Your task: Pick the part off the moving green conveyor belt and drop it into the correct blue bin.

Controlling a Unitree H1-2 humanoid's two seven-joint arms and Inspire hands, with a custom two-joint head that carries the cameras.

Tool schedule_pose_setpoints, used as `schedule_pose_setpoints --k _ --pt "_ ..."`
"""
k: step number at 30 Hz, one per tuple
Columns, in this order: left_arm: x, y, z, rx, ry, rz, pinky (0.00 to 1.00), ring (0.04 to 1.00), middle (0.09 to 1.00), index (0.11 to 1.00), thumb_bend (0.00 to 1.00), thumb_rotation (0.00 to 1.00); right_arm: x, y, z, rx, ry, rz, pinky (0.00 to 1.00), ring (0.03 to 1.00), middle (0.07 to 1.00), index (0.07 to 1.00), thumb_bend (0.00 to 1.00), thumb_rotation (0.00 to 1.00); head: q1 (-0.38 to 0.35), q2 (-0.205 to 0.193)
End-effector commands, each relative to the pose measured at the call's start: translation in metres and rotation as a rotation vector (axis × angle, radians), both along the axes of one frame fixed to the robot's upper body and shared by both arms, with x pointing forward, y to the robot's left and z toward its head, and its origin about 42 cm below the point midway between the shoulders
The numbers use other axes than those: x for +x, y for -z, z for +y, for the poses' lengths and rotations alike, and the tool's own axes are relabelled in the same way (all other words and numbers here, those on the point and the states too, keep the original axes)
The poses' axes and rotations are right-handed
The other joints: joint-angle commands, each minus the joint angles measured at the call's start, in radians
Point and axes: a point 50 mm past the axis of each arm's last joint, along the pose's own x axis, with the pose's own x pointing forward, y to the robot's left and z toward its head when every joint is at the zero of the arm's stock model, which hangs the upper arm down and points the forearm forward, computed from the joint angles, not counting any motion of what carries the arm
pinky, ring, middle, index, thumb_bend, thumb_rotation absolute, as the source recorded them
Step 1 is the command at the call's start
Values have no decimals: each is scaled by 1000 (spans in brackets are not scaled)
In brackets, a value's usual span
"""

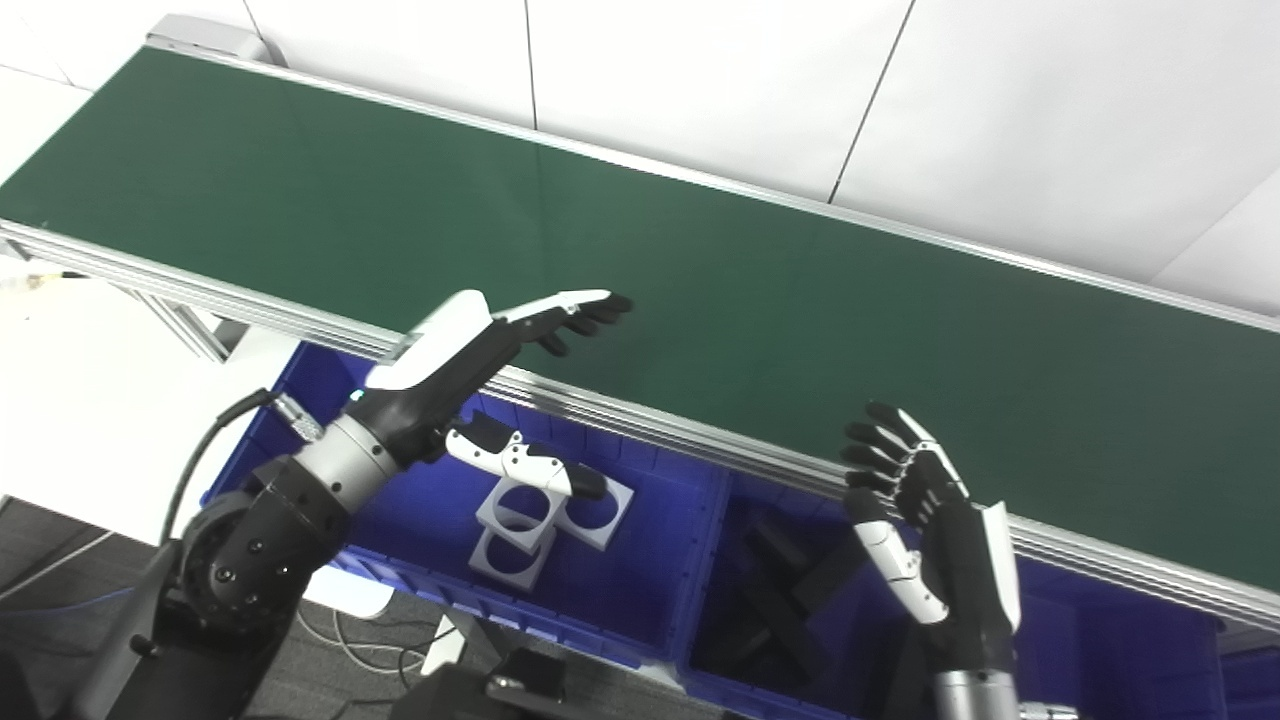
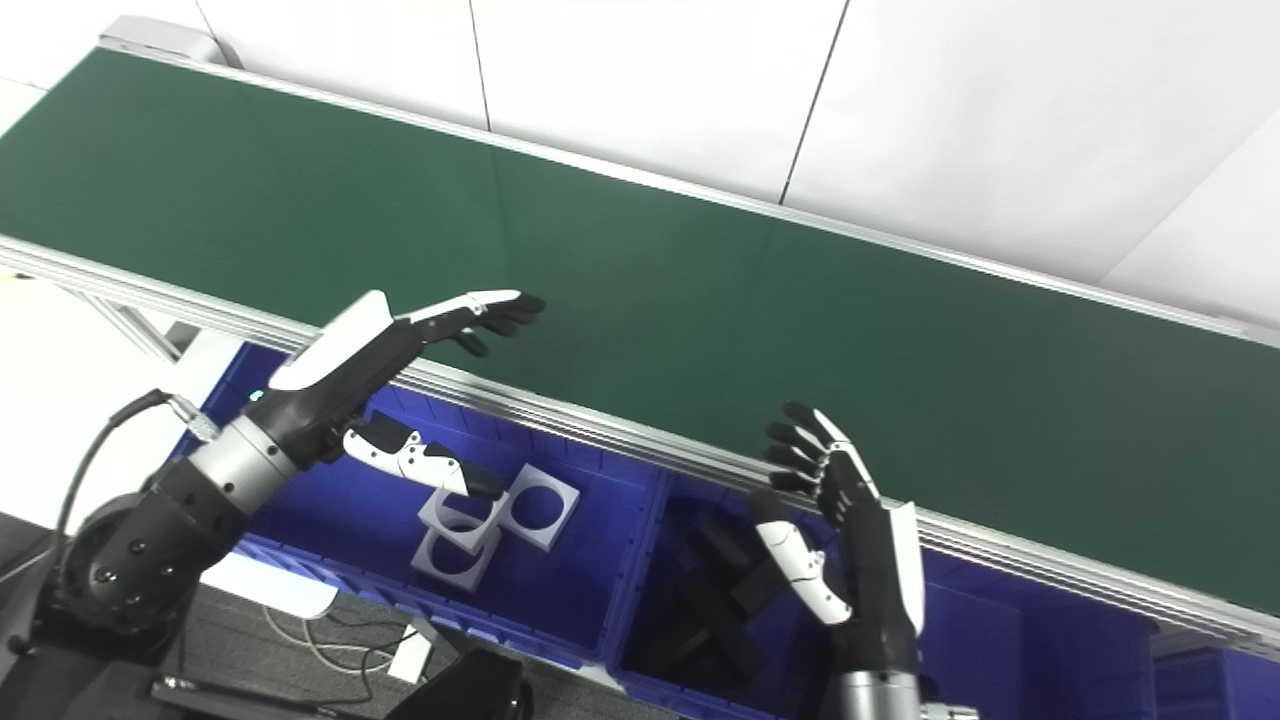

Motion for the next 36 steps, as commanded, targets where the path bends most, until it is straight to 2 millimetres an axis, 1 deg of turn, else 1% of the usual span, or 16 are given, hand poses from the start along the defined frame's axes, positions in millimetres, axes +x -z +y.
schedule_pose_setpoints --k 1,2,3,4,7,8,11,13,15,16,19,22,26,27,28,36 --pt "-1 1 -6 -86 43 -20 725 796 845 868 886 711 2 -9 4 30 -4 -96 652 735 783 841 616 684 -6 -4" --pt "0 6 -11 -146 62 -5 724 795 845 867 893 727 1 -8 4 34 -5 -94 653 736 785 842 618 686 -26 -16" --pt "0 9 -14 -188 74 5 734 799 846 866 885 720 1 -7 5 38 -5 -93 657 740 790 845 623 684 -26 -16" --pt "0 14 -19 -240 84 19 740 802 847 866 880 715 0 -5 5 44 -7 -91 660 743 793 847 626 681 -46 -27" --pt "4 25 -34 -343 106 42 754 804 839 860 876 719 -1 -2 7 54 -8 -87 678 765 812 860 634 665 -71 -41" --pt "8 31 -41 -371 112 49 757 805 839 859 871 725 -1 0 8 54 -9 -87 684 772 818 865 637 664 -94 -51" --pt "17 48 -58 -424 110 79 753 807 841 855 873 752 -2 4 10 50 -8 -85 699 792 834 878 650 669 -132 -65" --pt "20 55 -63 -438 107 94 750 805 842 854 881 768 -2 5 12 48 -7 -84 710 803 842 883 656 670 -145 -70" --pt "25 70 -72 -466 102 142 745 796 839 854 871 777 -2 8 16 52 -1 -80 717 812 847 884 660 666 -205 -83" --pt "27 77 -78 -485 100 165 738 788 834 854 859 784 -3 9 17 54 1 -78 723 819 852 886 663 664 -205 -83" --pt "29 96 -85 -541 91 227 722 777 824 845 833 778 -3 13 23 55 3 -75 732 828 859 891 653 652 -263 -96" --pt "27 109 -83 -592 84 291 722 781 820 836 814 746 -3 16 28 55 7 -73 741 832 863 893 649 653 -292 -104" --pt "27 122 -69 -606 75 315 735 785 821 836 776 723 -2 22 34 63 13 -68 755 838 863 893 652 657 -332 -116" --pt "28 125 -65 -605 67 307 742 788 822 837 774 721 -2 23 36 61 15 -67 756 837 862 893 649 660 -358 -124" --pt "28 127 -62 -605 62 301 747 790 822 837 777 724 -2 24 37 58 16 -66 755 835 861 892 646 661 -358 -124" --pt "26 147 -24 -584 -10 231 770 801 831 860 767 730 2 31 49 44 19 -58 758 842 865 896 672 703 -490 -148"
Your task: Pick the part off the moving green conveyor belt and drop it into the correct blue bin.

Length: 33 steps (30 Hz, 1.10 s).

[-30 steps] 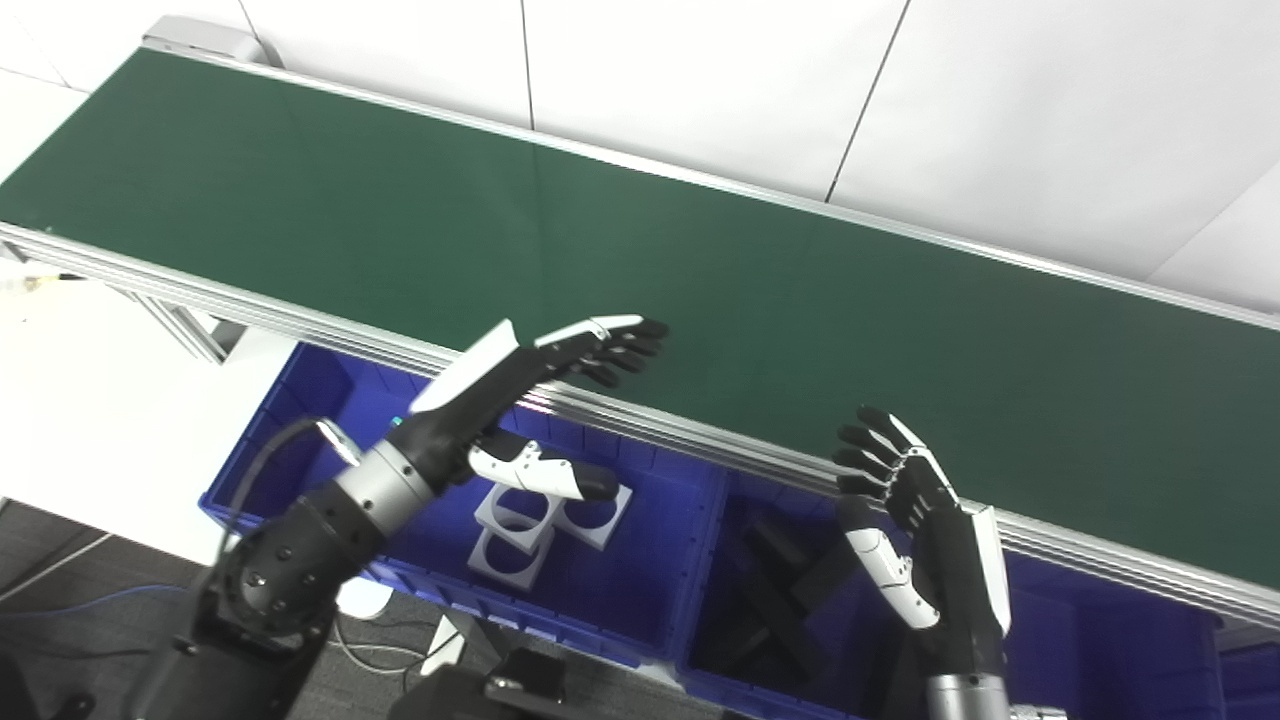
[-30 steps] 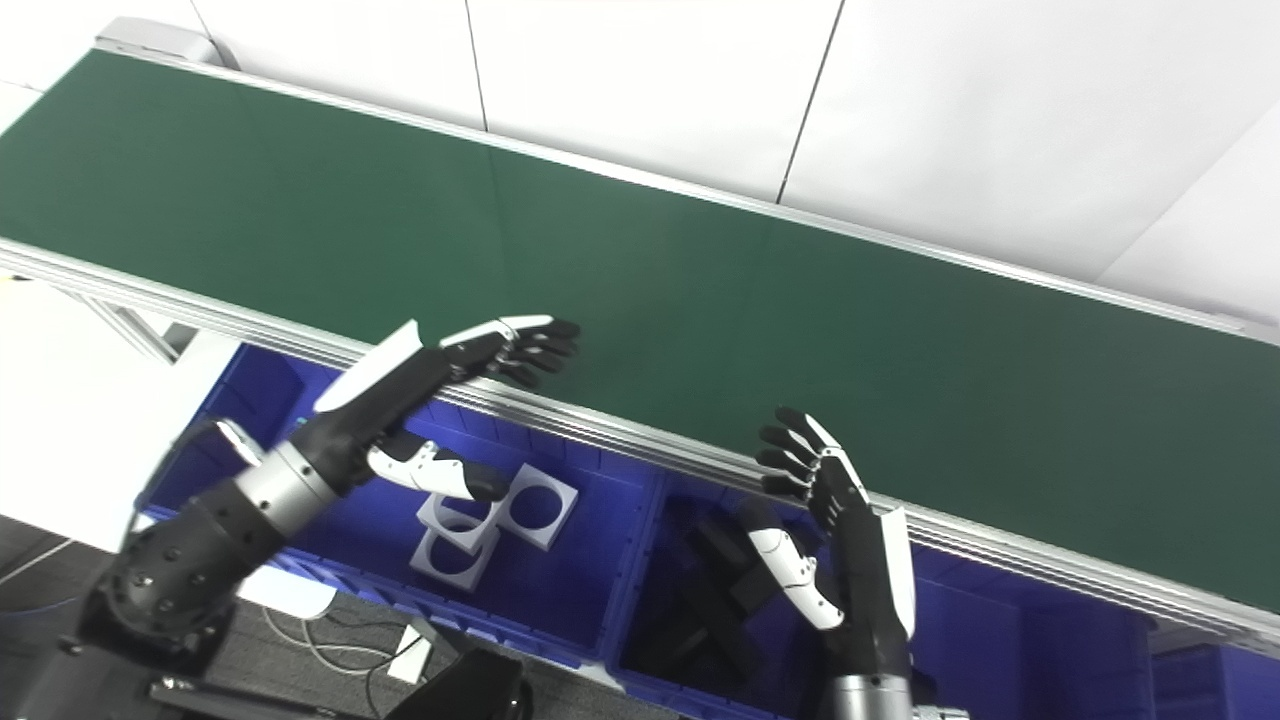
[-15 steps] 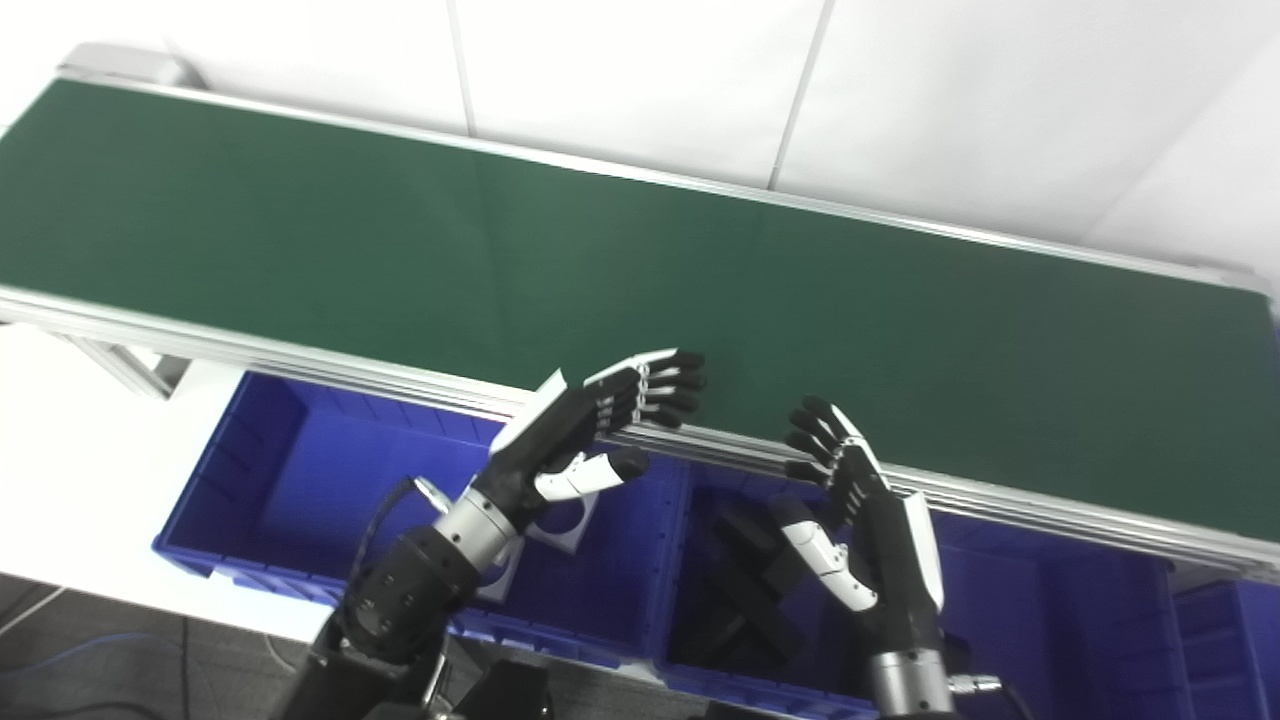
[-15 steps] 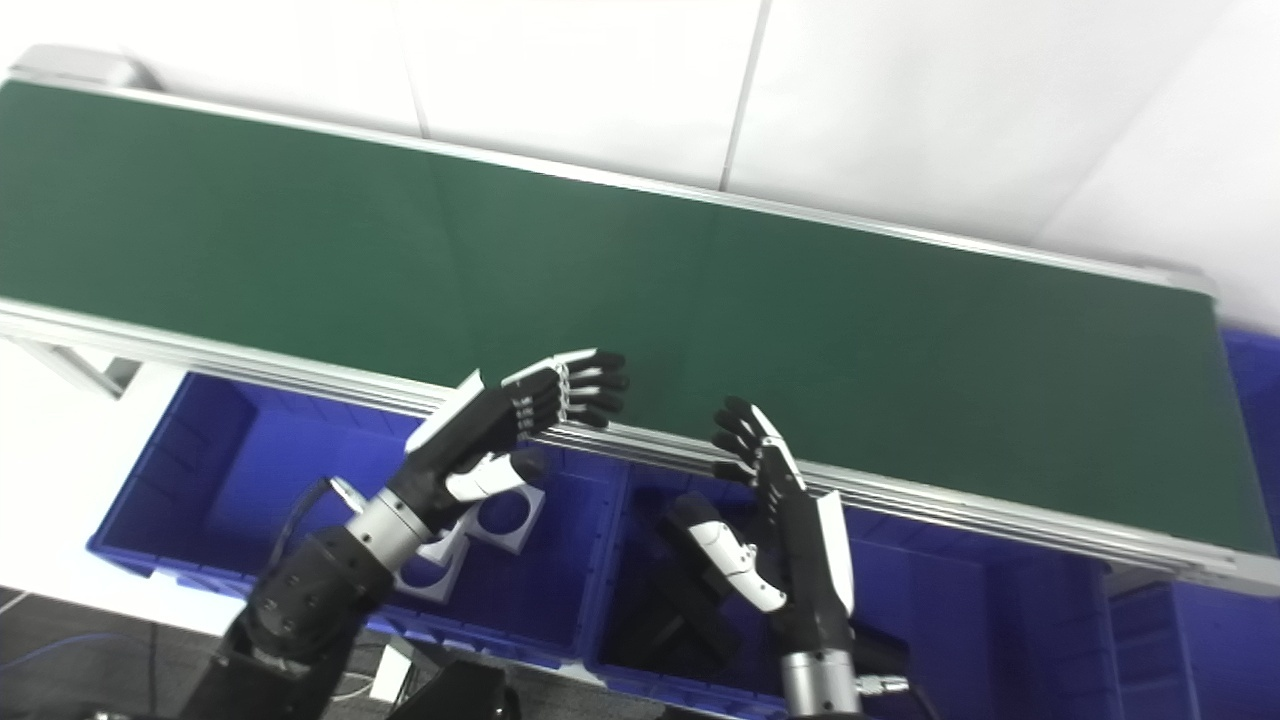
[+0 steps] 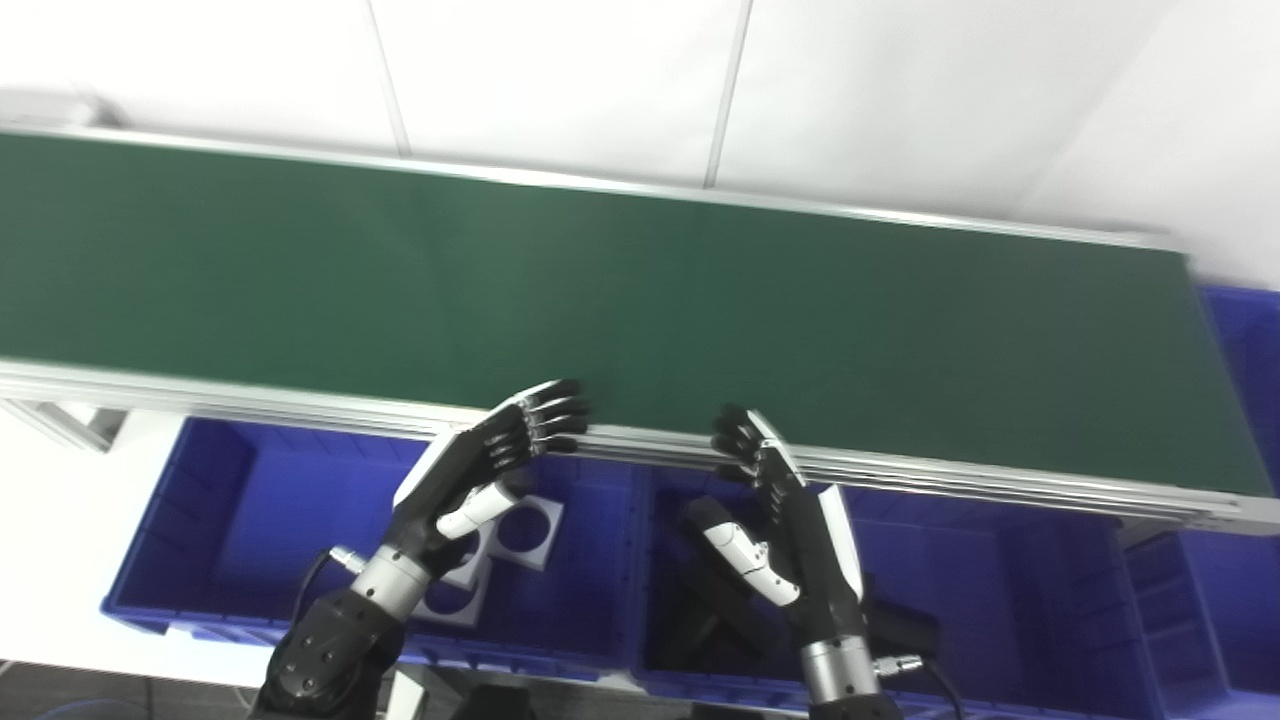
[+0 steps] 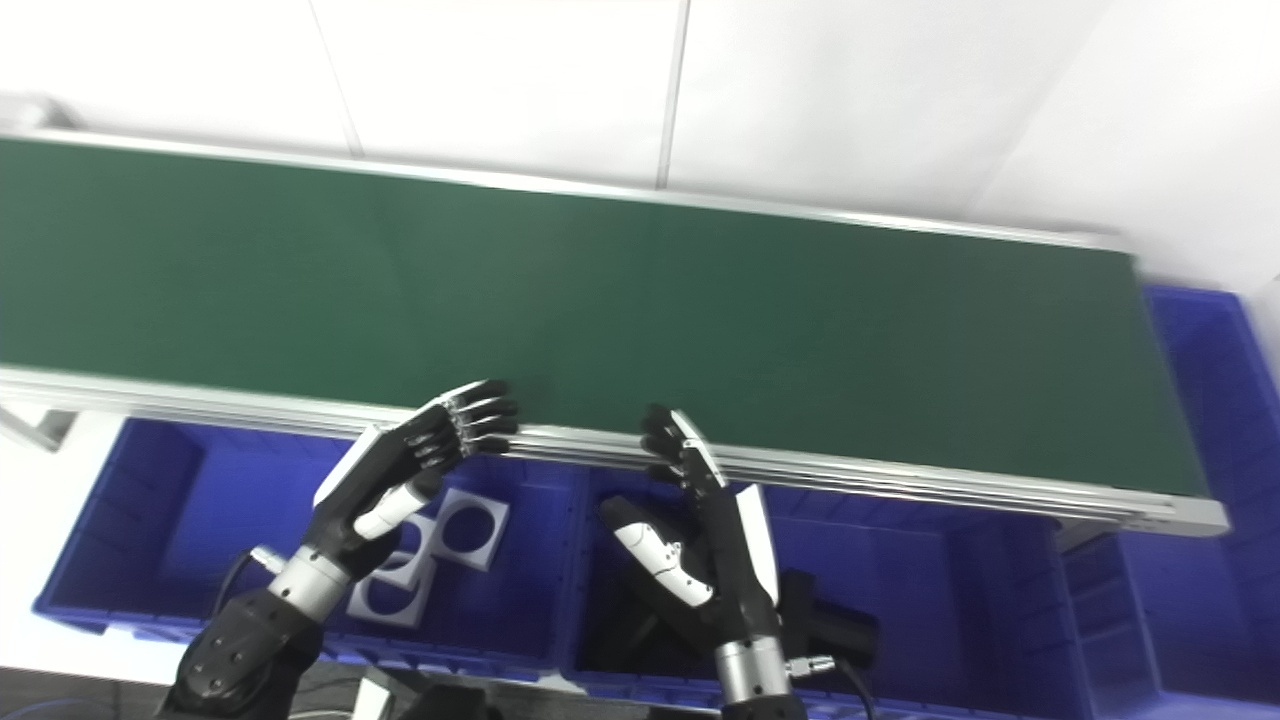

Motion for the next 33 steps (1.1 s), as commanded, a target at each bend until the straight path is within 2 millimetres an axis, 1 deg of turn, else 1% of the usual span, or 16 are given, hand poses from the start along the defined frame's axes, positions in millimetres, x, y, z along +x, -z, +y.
schedule_pose_setpoints --k 1,2,3,4,6,9,12,16,17,18,19,21,27,28,30,33 --pt "9 -9 8 -1 -3 -90 776 804 833 863 764 730 8 -11 9 32 -1 -91 759 843 865 897 674 703 1 -1" --pt "9 -7 13 6 -10 -86 778 806 834 863 758 731 9 -10 11 35 -2 -88 761 843 864 897 676 702 -17 -4" --pt "9 -5 17 11 -14 -82 781 808 836 864 747 731 10 -9 12 36 -2 -87 763 844 863 897 678 701 -17 -4" --pt "9 -3 21 16 -25 -75 782 809 836 865 741 731 11 -7 13 31 -4 -88 764 845 863 897 679 701 -38 -10" --pt "9 0 27 22 -42 -64 768 798 830 859 737 729 13 -5 15 22 -6 -90 761 841 862 901 676 706 -49 -13" --pt "9 3 32 26 -61 -54 769 797 829 860 748 742 15 -4 17 9 -8 -91 759 836 859 904 667 705 -57 -16" --pt "10 4 34 29 -68 -51 777 803 833 865 745 751 16 -3 17 4 -8 -90 762 837 861 908 657 701 -48 -15" --pt "8 5 34 34 -68 -49 774 802 832 865 733 744 15 -2 14 -7 -7 -89 761 837 860 909 651 710 -13 -20" --pt "8 6 33 33 -68 -47 772 800 831 865 738 740 15 -2 13 -1 -5 -87 761 837 859 908 653 709 7 -25" --pt "8 6 32 33 -69 -46 768 798 829 865 749 734 15 -2 12 3 -4 -85 761 836 858 906 657 707 7 -25" --pt "8 7 30 33 -67 -45 766 798 829 865 758 732 14 -1 11 8 -2 -83 762 836 857 905 659 706 31 -33" --pt "7 7 27 31 -65 -44 765 797 828 865 779 728 13 0 8 14 0 -81 763 837 858 904 665 706 54 -41" --pt "4 8 17 37 -59 -45 736 783 820 846 823 690 8 2 0 14 6 -84 755 838 860 896 643 719 99 -72" --pt "4 8 16 38 -59 -45 736 783 820 845 831 686 8 2 -1 14 7 -85 753 836 860 894 638 721 99 -72" --pt "2 9 13 33 -58 -42 736 784 819 841 852 683 6 3 -5 13 13 -84 745 828 856 889 624 728 136 -91" --pt "0 9 8 16 -62 -40 723 779 812 829 882 653 3 4 -9 5 25 -89 723 811 844 878 613 745 166 -98"
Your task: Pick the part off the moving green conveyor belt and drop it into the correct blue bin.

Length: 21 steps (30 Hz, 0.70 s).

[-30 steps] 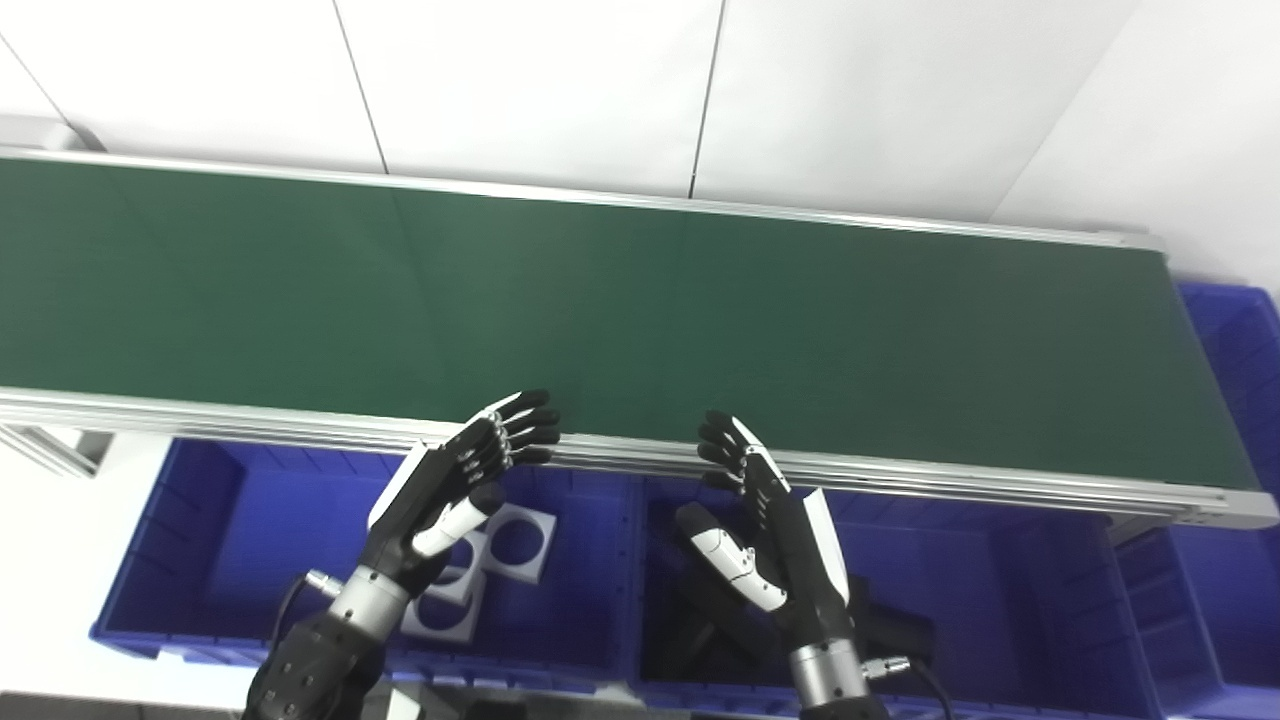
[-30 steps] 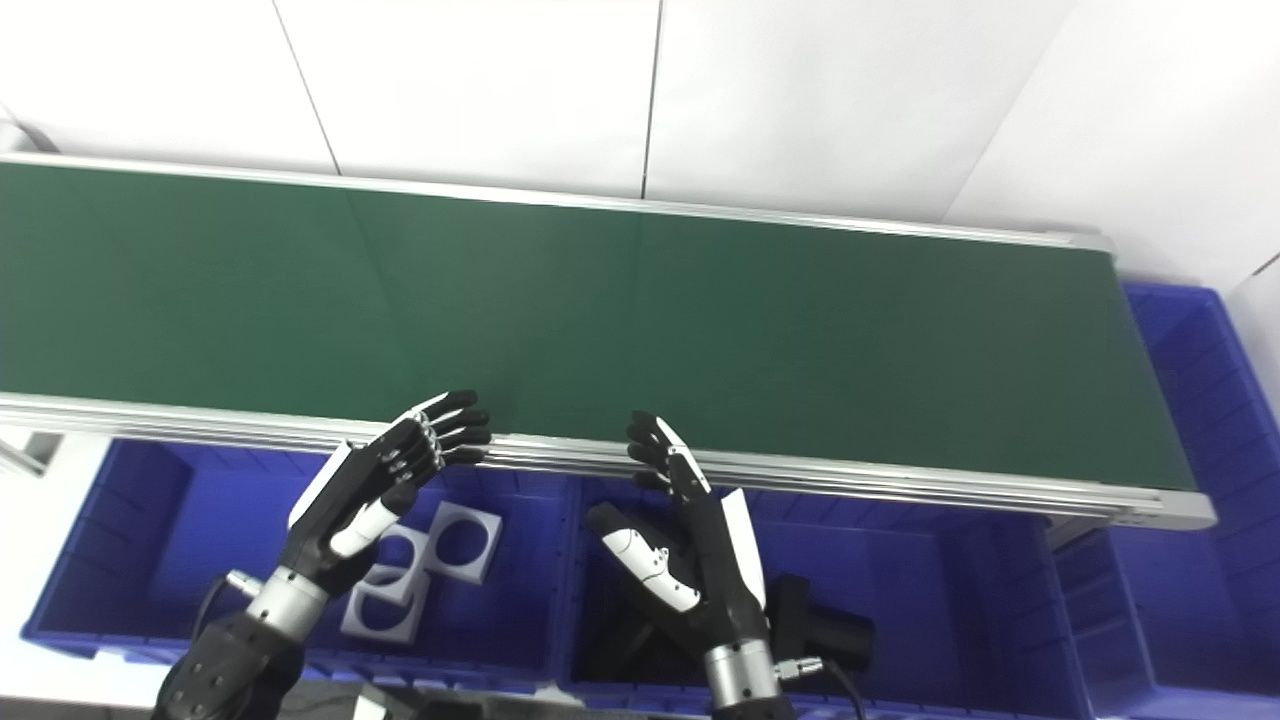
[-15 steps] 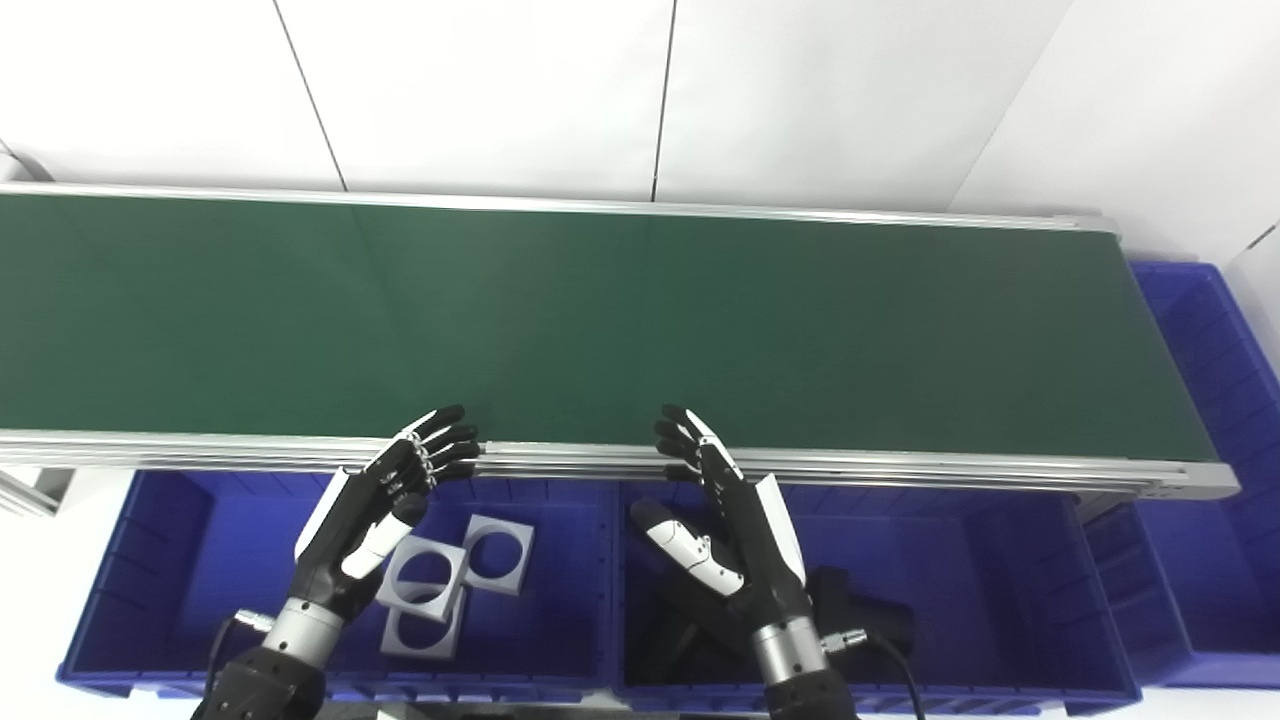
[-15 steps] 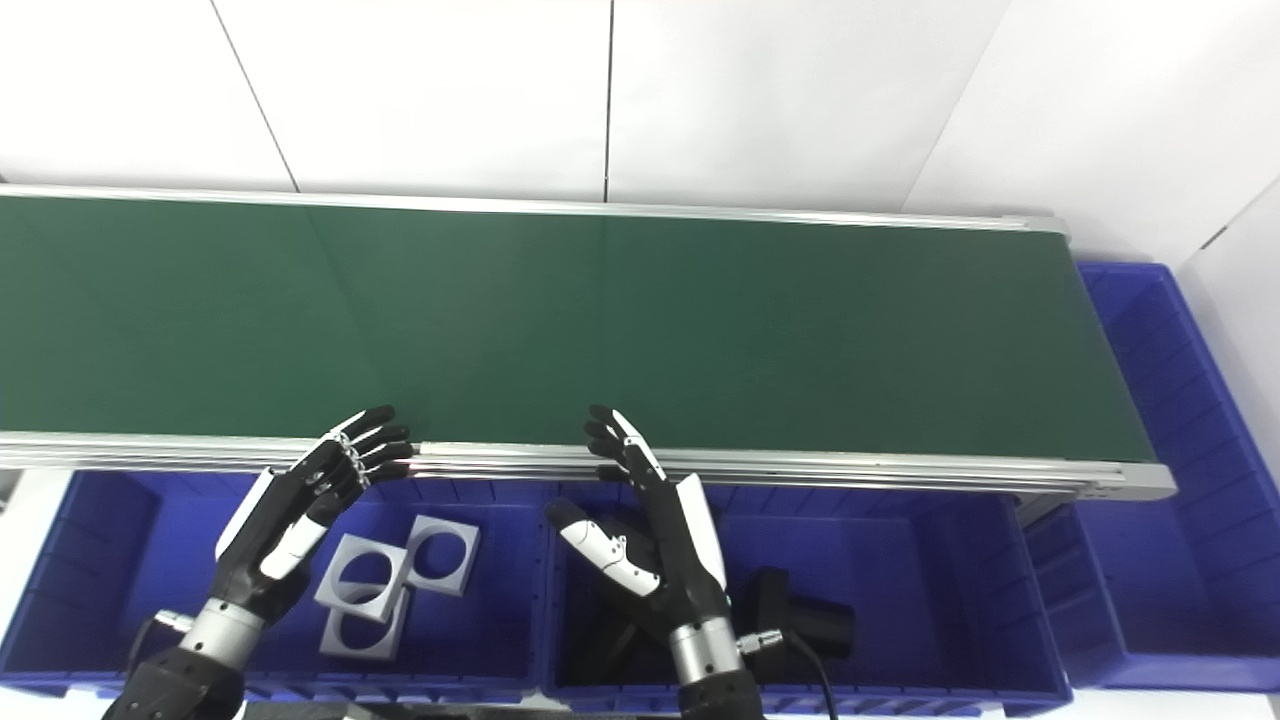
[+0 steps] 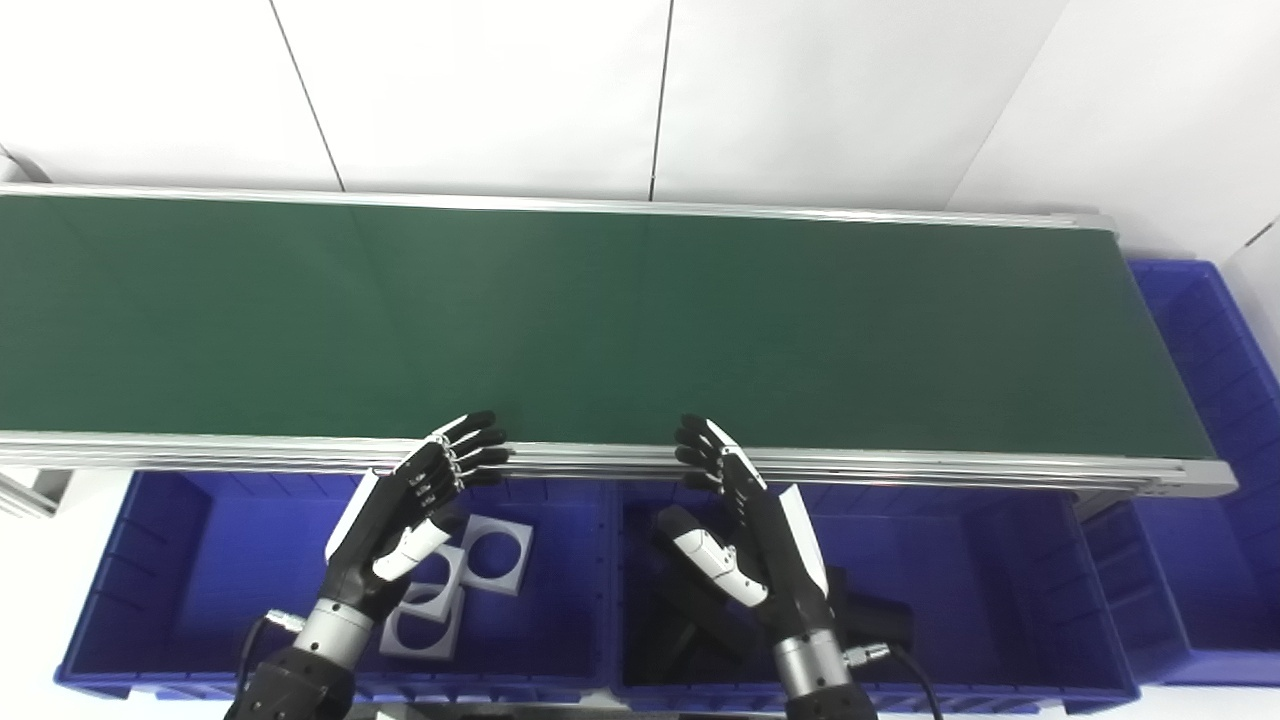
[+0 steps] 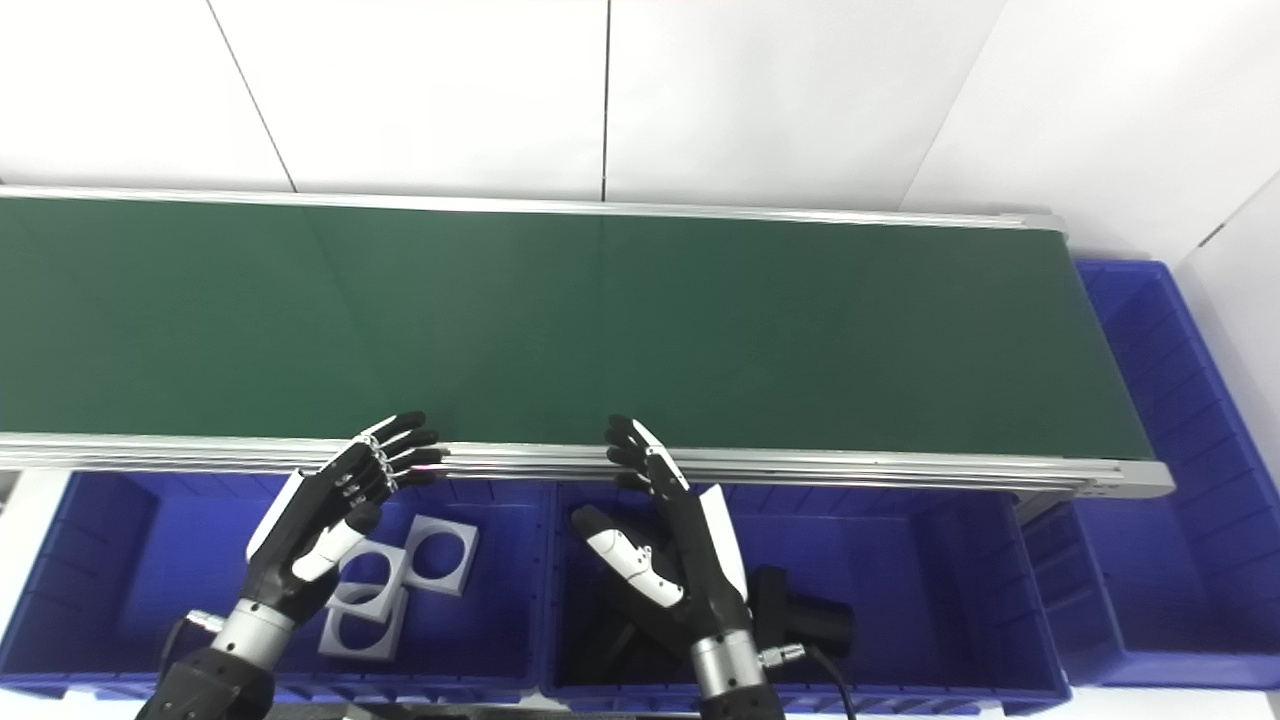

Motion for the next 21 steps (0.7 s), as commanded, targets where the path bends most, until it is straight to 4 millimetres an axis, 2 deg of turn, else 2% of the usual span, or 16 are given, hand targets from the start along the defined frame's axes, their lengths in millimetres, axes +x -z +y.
schedule_pose_setpoints --k 1,5,8,11,15,18,20,21 --pt "3 -10 -6 -7 9 -75 721 779 812 828 891 647 1 -11 -2 18 8 -90 716 806 841 875 611 750 15 0" --pt "0 -13 -11 -11 9 -84 716 778 812 826 930 641 -1 -14 -5 12 9 -110 700 804 836 869 587 757 29 4" --pt "-4 -18 -15 -18 8 -104 721 778 808 822 925 621 -4 -19 -5 19 14 -141 685 792 824 854 622 764 33 4" --pt "-7 -37 -17 -14 18 -172 722 777 805 821 885 624 -11 -37 -2 44 17 -217 674 775 806 840 613 737 42 13" --pt "-17 -74 -21 0 -9 -295 699 757 784 807 878 693 -22 -66 4 67 19 -320 628 724 763 804 596 678 47 20" --pt "-28 -100 -25 -3 -37 -378 706 758 781 805 872 689 -30 -88 9 68 32 -413 614 713 751 785 599 660 48 22" --pt "-32 -114 -25 -11 -39 -429 715 772 800 822 830 682 -35 -102 13 72 43 -471 598 694 735 763 599 656 48 22" --pt "-33 -119 -25 -15 -43 -446 716 776 805 826 819 678 -37 -107 14 76 46 -494 596 689 731 758 598 656 56 35"
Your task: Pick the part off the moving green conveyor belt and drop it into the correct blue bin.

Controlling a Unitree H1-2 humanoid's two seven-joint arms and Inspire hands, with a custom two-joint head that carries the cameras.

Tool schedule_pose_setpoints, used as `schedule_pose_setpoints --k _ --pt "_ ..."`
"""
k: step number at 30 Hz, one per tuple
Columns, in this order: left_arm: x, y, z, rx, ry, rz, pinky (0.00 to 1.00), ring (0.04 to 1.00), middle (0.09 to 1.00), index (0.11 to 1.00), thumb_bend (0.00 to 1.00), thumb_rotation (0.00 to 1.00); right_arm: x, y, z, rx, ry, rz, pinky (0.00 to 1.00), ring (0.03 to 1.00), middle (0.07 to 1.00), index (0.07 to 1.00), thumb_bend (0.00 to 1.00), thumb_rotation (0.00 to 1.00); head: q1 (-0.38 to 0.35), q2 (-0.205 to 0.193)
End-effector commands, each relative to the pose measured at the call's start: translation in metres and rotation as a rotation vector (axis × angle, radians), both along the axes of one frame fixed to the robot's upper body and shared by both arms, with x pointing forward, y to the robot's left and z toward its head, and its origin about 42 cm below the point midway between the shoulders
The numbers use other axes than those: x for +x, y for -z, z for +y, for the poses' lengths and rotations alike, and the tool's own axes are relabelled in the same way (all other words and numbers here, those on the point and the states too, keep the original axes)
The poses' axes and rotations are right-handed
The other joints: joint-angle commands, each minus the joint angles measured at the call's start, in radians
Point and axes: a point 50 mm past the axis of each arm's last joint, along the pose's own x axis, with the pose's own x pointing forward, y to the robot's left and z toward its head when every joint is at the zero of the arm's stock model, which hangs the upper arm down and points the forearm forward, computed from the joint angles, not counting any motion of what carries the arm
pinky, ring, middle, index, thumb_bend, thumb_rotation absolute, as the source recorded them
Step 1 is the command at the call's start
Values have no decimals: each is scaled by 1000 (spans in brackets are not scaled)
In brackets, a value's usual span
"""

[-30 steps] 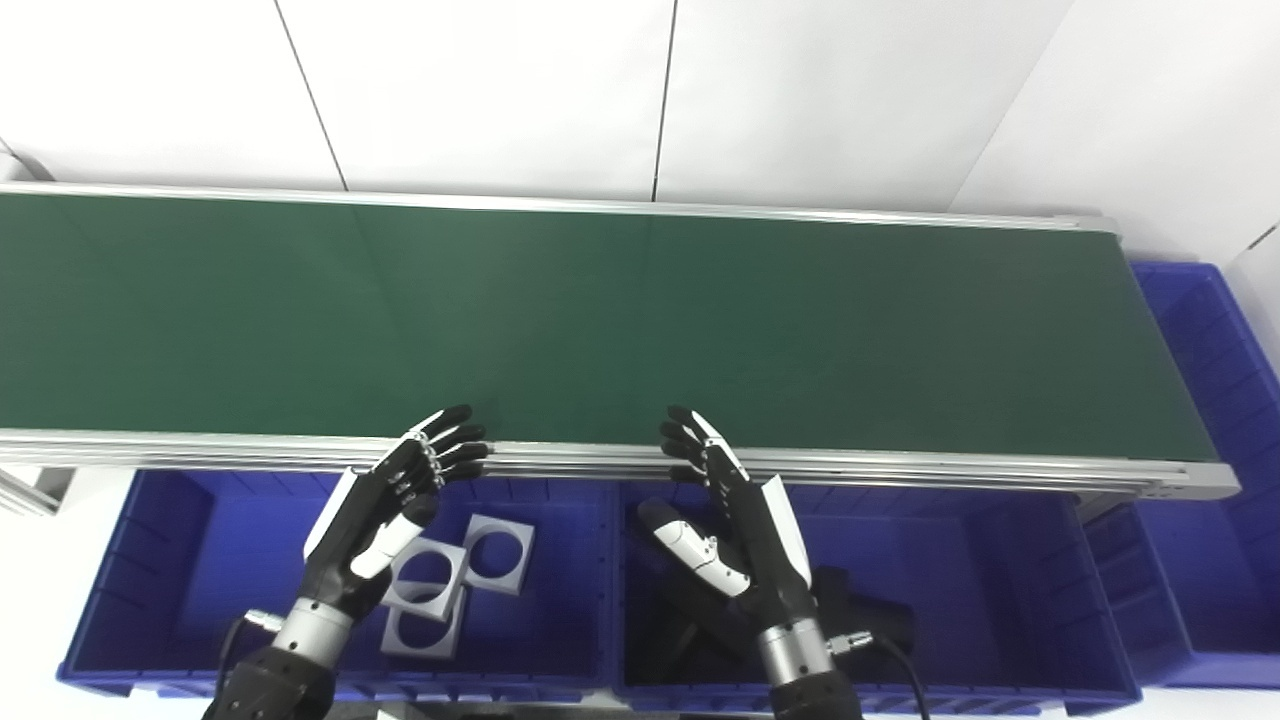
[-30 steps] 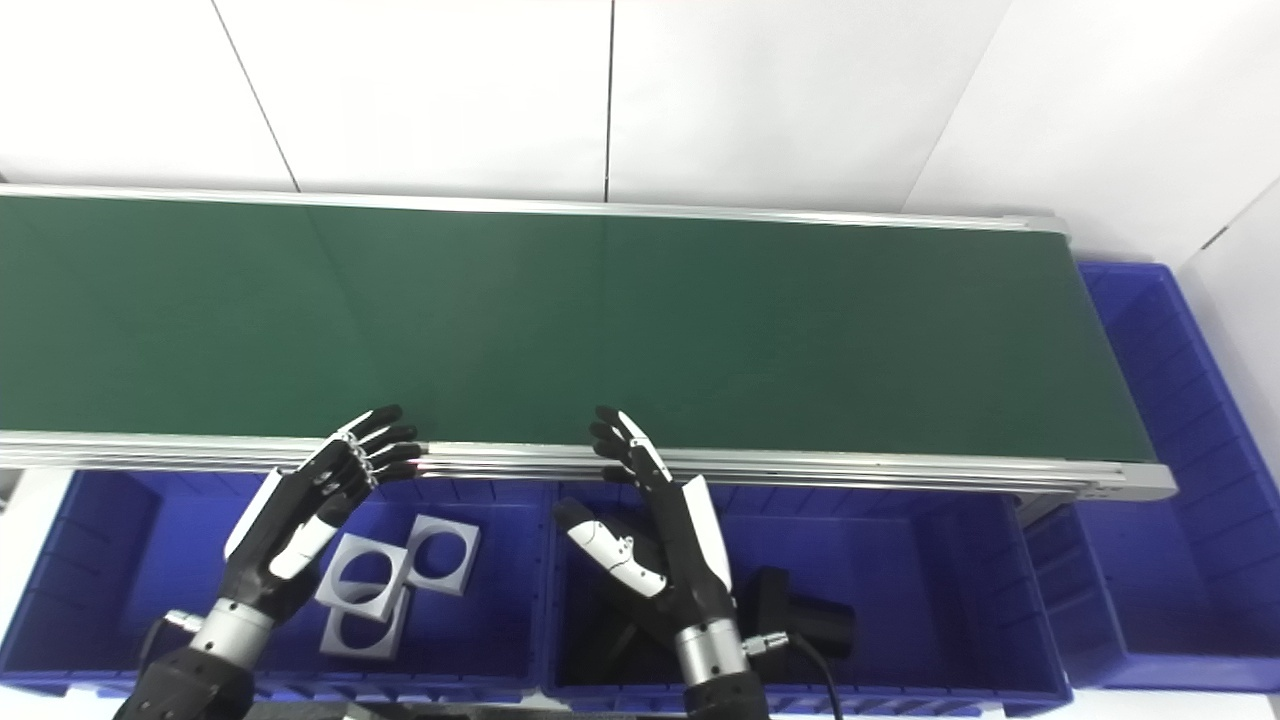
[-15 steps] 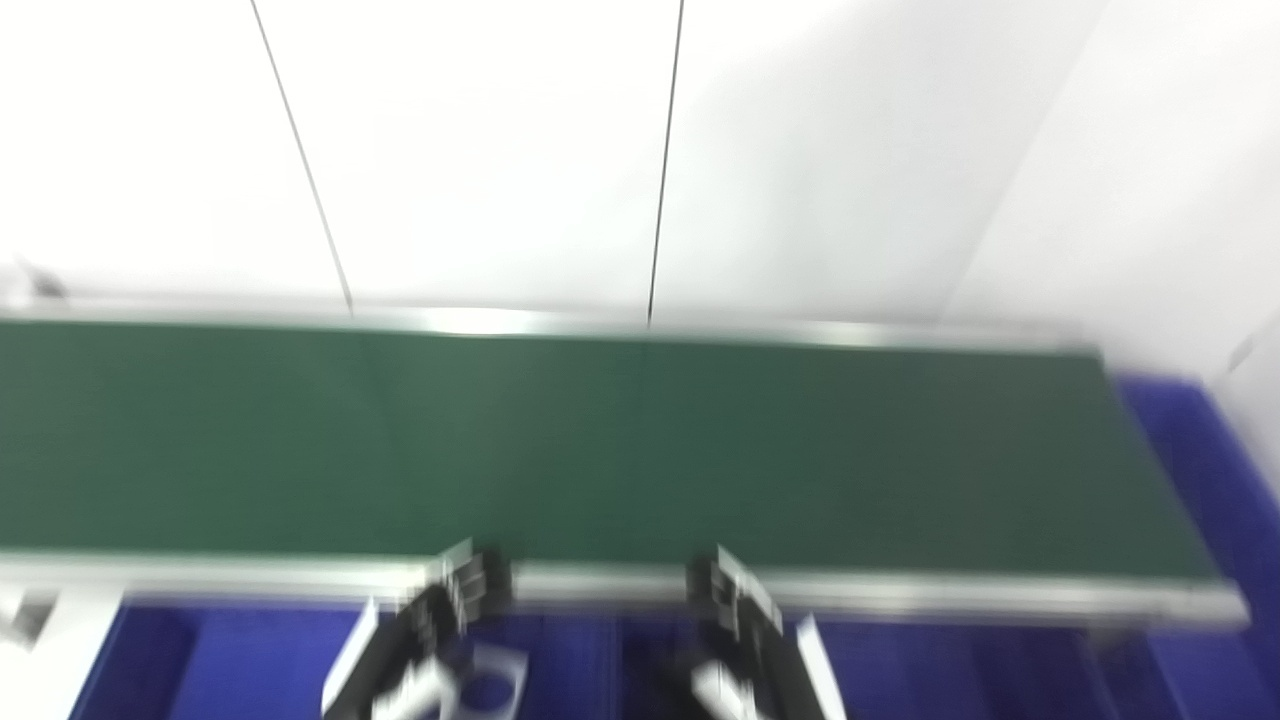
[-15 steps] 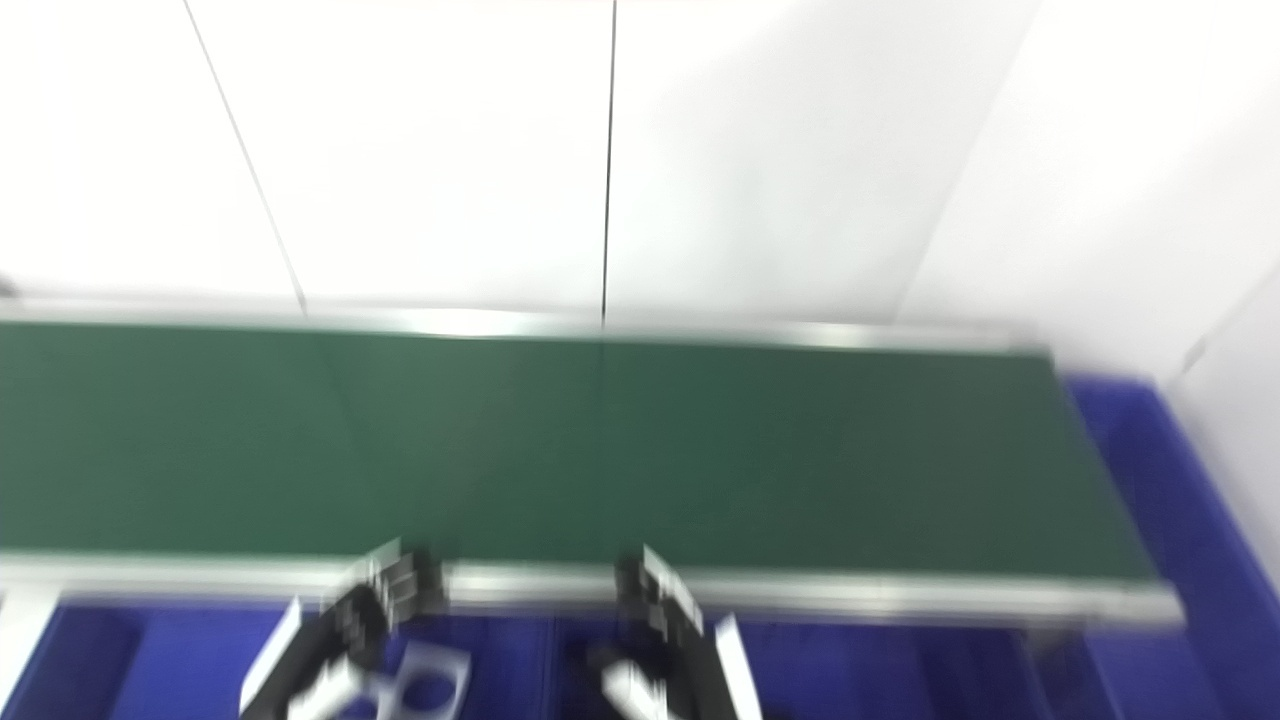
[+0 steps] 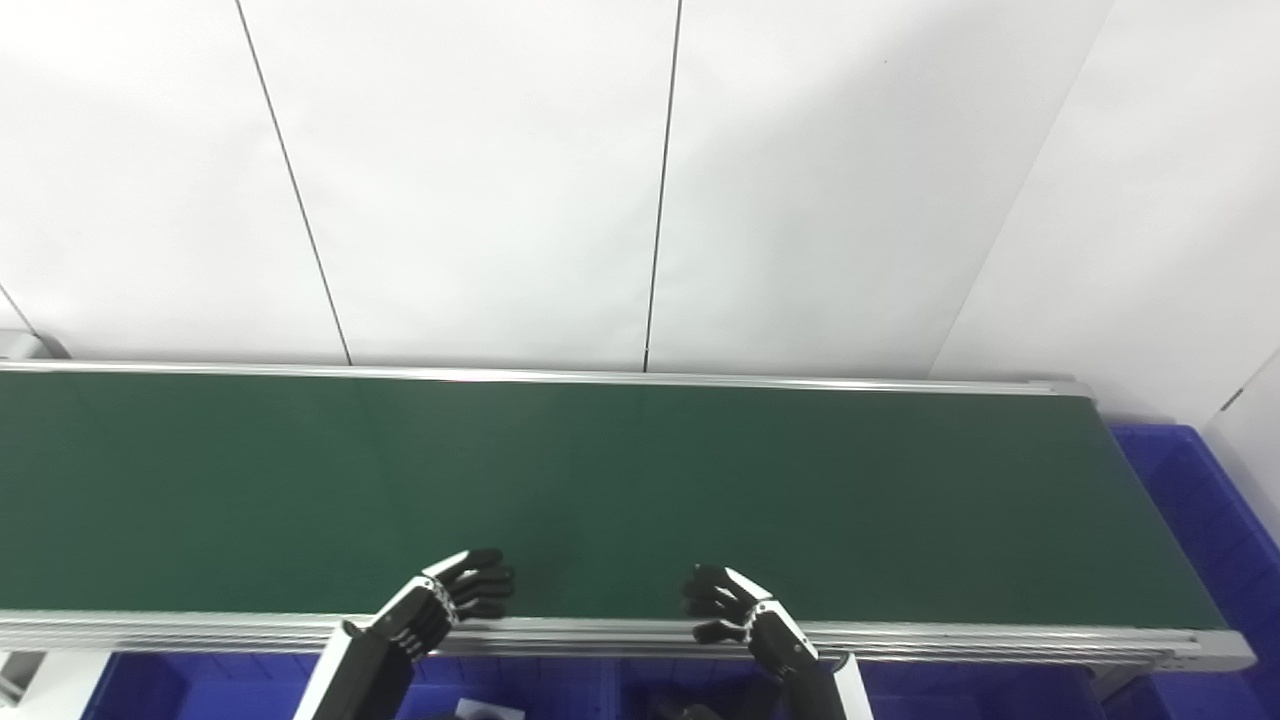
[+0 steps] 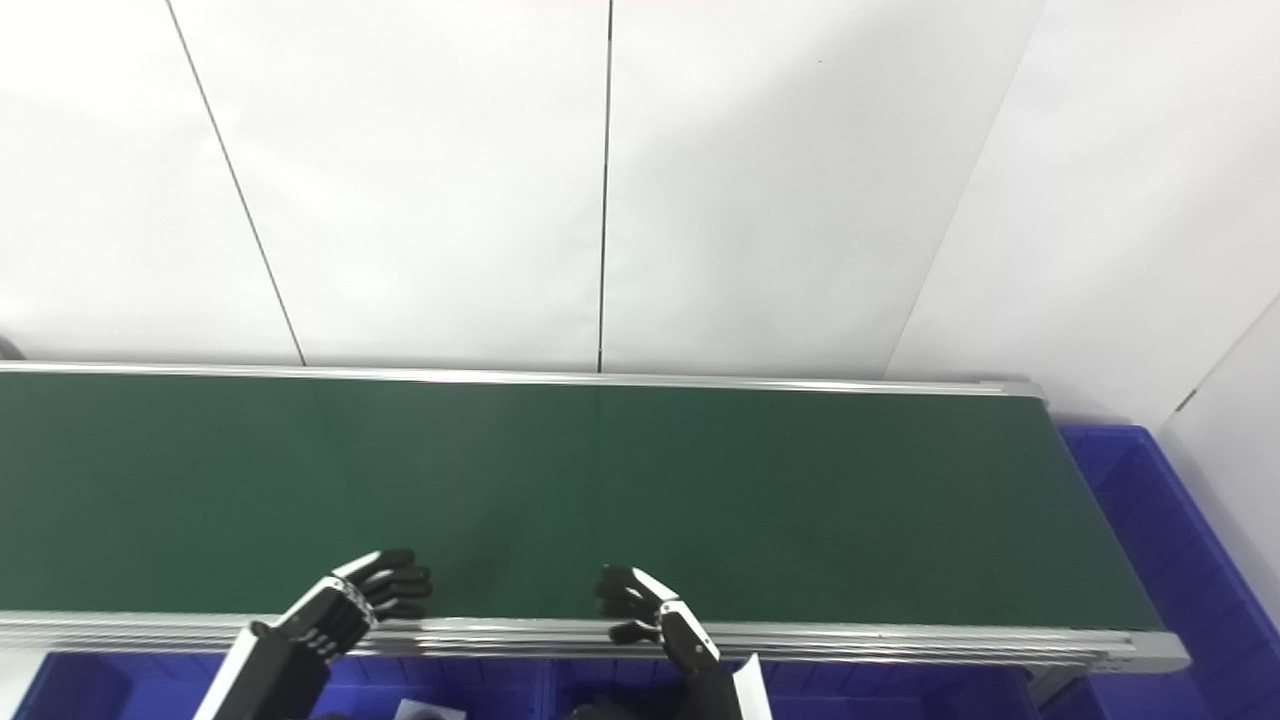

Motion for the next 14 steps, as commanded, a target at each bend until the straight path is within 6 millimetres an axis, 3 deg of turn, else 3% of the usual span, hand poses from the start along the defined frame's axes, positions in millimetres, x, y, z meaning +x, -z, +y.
schedule_pose_setpoints --k 1,6,11,14 --pt "-1 -17 -2 -16 -8 -86 715 777 806 828 813 672 -4 -20 4 40 12 -117 593 681 725 752 590 652 8 14" --pt "-7 -35 -4 -31 -46 -143 704 761 784 806 829 661 -8 -31 9 61 7 -182 612 668 698 732 575 657 18 26" --pt "-9 -35 -3 -43 -46 -145 709 763 784 805 832 633 -11 -33 10 64 19 -201 619 667 684 720 587 716 22 36" --pt "-9 -33 -1 -36 -36 -140 713 770 793 807 831 635 -11 -31 10 69 17 -200 617 668 684 722 566 688 23 42"
